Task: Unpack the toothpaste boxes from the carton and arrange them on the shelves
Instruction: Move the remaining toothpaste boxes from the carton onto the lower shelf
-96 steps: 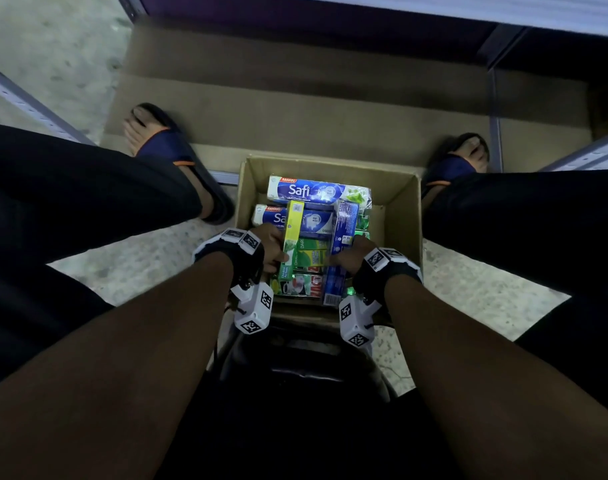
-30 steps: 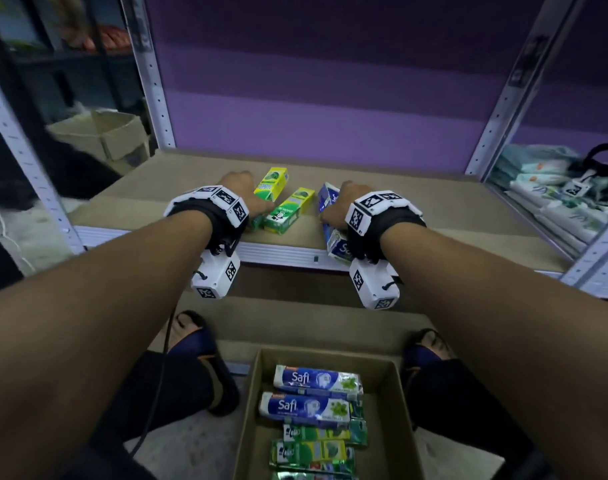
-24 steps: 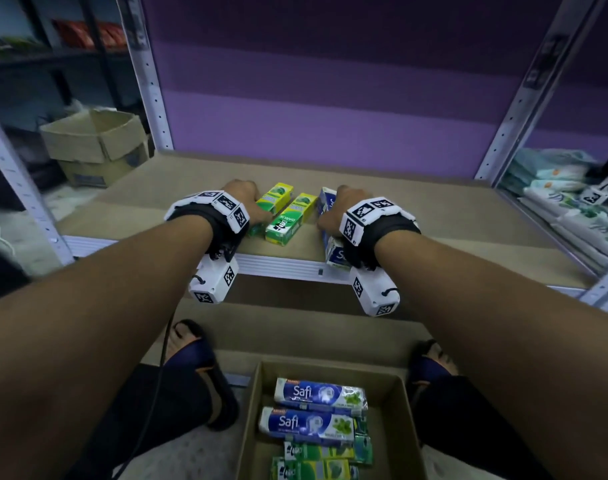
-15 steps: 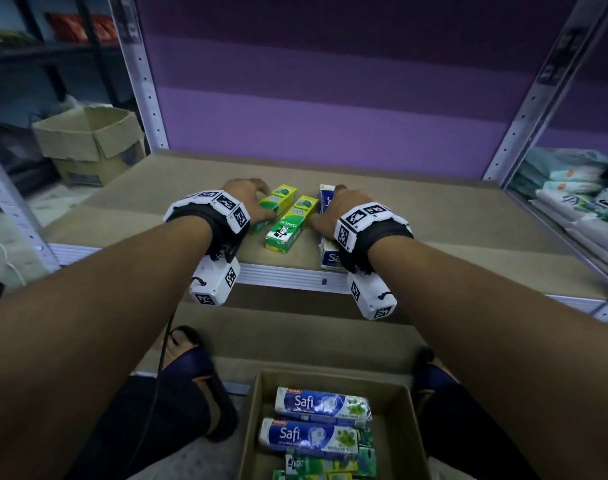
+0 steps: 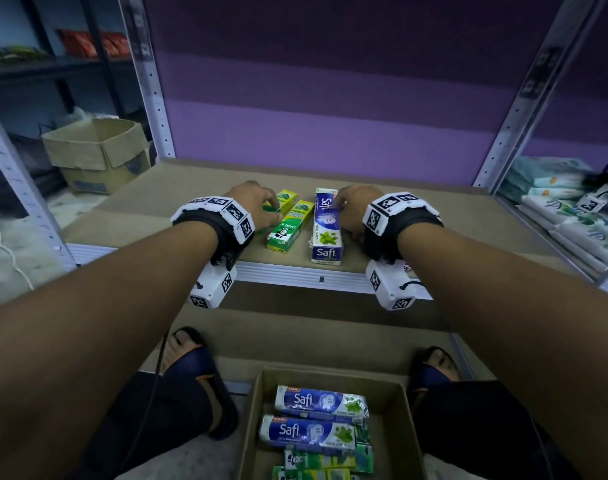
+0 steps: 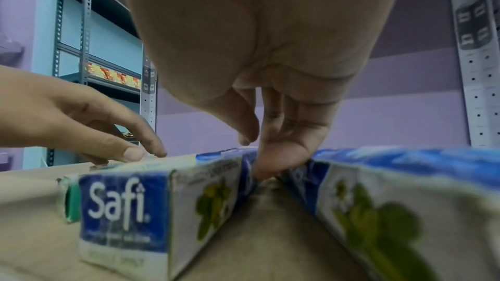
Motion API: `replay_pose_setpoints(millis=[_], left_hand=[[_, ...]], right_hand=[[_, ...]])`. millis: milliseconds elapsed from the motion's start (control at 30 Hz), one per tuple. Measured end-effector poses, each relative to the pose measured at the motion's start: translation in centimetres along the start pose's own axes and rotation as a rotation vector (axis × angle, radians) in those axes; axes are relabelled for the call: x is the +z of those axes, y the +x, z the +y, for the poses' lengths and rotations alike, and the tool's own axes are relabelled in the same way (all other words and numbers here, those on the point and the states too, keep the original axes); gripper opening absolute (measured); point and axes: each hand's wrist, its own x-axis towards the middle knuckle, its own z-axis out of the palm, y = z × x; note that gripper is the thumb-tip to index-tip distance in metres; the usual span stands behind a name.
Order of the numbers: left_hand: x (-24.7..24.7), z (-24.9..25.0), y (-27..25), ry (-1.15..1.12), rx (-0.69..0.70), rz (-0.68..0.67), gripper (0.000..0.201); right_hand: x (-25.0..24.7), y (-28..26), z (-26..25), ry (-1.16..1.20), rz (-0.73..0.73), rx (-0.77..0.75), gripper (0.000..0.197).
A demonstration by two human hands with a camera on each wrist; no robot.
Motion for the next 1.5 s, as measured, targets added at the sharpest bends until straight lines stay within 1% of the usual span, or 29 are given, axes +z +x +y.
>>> replay_pose_setpoints(millis=[167, 300, 433, 600, 800, 933, 1067, 1200, 1267, 1367, 1500], left_hand=[[-2.2, 2.1, -2.3, 0.01, 0.086, -0.016, 0.037], [-4.1, 3.9, -4.5, 0.01, 0.144, -0.041, 0.04], [-5.4, 5.5, -6.6, 0.012, 0.185, -0.059, 0.038], [-6.3, 6.9, -8.7, -0.032, 0.191, -0.141, 0.036], [-5.8, 7.7, -10.6, -0.095, 0.221, -0.226, 0.029], [-4.0, 7.5, -11.3, -0.109, 0.232, -0.307, 0.029], [-1.0, 7.0, -12.0, -0.117, 0.242, -0.38, 0.028], [2.3, 6.4, -12.4, -0.112, 0.252, -0.475, 0.03], [4.3, 6.0, -12.6, -0.096, 0.241, -0.524, 0.031], [8.2, 5.0, -13.0, -0.093, 0.222, -0.591, 0.025], [13.7, 3.8, -14.0, -0.057, 0.237, -0.672, 0.017]], right_hand=[[-2.5, -2.9, 0.9, 0.008, 0.001, -0.048, 0.032], [-4.1, -5.2, 1.1, 0.117, -0.009, -0.029, 0.034], [-5.3, -8.1, 1.6, 0.11, 0.012, -0.08, 0.031], [-6.0, -11.2, 2.4, 0.197, -0.074, -0.081, 0.033], [-4.6, -13.7, 3.4, 0.25, -0.174, -0.069, 0.038], [-2.6, -14.4, 4.1, 0.256, -0.259, -0.05, 0.037], [0.6, -14.6, 4.6, 0.238, -0.354, -0.043, 0.038], [4.3, -14.4, 5.2, 0.197, -0.364, -0.074, 0.033], [6.7, -14.1, 5.4, 0.191, -0.422, -0.072, 0.031], [10.3, -13.8, 5.7, 0.206, -0.548, -0.058, 0.029], [15.3, -14.0, 6.4, 0.216, -0.577, -0.08, 0.023]])
